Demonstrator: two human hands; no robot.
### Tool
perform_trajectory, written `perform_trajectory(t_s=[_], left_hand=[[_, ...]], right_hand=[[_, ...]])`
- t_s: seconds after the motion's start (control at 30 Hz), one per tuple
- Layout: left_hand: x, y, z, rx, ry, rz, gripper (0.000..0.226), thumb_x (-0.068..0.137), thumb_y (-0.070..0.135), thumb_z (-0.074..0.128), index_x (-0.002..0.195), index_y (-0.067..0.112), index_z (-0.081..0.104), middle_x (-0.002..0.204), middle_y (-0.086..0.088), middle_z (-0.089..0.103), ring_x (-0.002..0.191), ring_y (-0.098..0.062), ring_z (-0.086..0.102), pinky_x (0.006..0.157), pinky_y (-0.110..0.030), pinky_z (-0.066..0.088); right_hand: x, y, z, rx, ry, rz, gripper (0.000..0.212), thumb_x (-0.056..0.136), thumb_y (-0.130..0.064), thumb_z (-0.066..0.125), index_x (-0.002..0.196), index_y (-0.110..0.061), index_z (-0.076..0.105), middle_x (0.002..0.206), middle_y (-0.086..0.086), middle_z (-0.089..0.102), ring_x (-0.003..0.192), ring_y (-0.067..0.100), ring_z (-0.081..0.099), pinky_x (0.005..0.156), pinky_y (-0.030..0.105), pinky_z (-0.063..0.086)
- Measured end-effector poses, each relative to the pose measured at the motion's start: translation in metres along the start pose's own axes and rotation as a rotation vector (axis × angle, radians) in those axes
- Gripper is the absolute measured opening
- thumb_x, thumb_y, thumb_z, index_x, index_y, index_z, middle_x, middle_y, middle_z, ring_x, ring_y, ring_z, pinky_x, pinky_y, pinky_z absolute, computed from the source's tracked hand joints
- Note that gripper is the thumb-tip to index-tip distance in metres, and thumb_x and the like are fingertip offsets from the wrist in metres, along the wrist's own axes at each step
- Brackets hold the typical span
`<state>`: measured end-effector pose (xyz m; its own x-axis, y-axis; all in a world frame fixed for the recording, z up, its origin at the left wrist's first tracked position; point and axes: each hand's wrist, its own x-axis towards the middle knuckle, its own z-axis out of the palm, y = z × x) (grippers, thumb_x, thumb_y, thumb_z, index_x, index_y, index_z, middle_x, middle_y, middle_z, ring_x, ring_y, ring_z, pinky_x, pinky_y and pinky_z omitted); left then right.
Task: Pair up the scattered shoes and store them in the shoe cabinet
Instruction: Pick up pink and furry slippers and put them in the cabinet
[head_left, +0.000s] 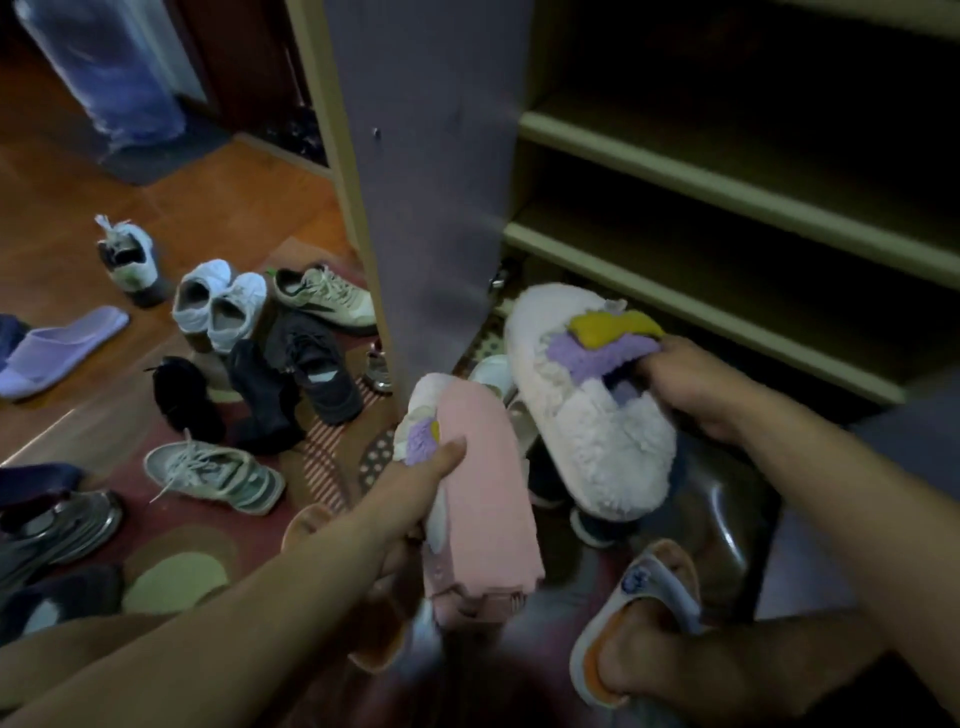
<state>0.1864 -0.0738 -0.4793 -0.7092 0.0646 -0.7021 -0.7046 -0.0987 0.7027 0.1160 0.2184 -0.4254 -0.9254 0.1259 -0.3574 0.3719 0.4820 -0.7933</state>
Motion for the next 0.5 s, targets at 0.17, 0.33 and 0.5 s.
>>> perform_trajectory(t_s=[0.17, 0.33, 0.5], left_hand=[[-0.017, 0.037, 0.053, -0.135, -0.16, 0.153, 0.053, 0.086, 0.054, 0.071, 0.125, 0.02, 0.066, 0.113, -0.006, 0.075, 0.101, -0.027, 0.073, 0.096, -0.049, 0.055], [-0.03, 0.06, 0.083, -0.206, -0.223, 0.266, 0.062, 0.08, 0.066, 0.07, 0.125, 0.024, 0.067, 0.115, -0.003, 0.075, 0.104, -0.025, 0.072, 0.1, -0.048, 0.052], [-0.039, 0.07, 0.092, -0.289, -0.308, 0.306, 0.052, 0.094, 0.063, 0.053, 0.13, 0.027, 0.065, 0.123, -0.007, 0.072, 0.113, -0.029, 0.068, 0.105, -0.052, 0.048]], right_hand=[[-0.063, -0.032, 0.002, 0.178, 0.07, -0.19, 0.035, 0.075, -0.023, 0.058, 0.104, -0.032, 0.075, 0.103, -0.006, 0.077, 0.101, 0.018, 0.071, 0.1, 0.047, 0.052], [-0.089, -0.06, -0.02, 0.155, 0.244, -0.217, 0.031, 0.078, -0.019, 0.053, 0.1, -0.025, 0.073, 0.1, -0.004, 0.075, 0.099, 0.02, 0.068, 0.096, 0.045, 0.052], [-0.102, -0.073, -0.024, 0.118, 0.214, -0.242, 0.021, 0.085, -0.01, 0.064, 0.098, -0.025, 0.071, 0.096, -0.004, 0.075, 0.095, 0.019, 0.07, 0.084, 0.037, 0.056]])
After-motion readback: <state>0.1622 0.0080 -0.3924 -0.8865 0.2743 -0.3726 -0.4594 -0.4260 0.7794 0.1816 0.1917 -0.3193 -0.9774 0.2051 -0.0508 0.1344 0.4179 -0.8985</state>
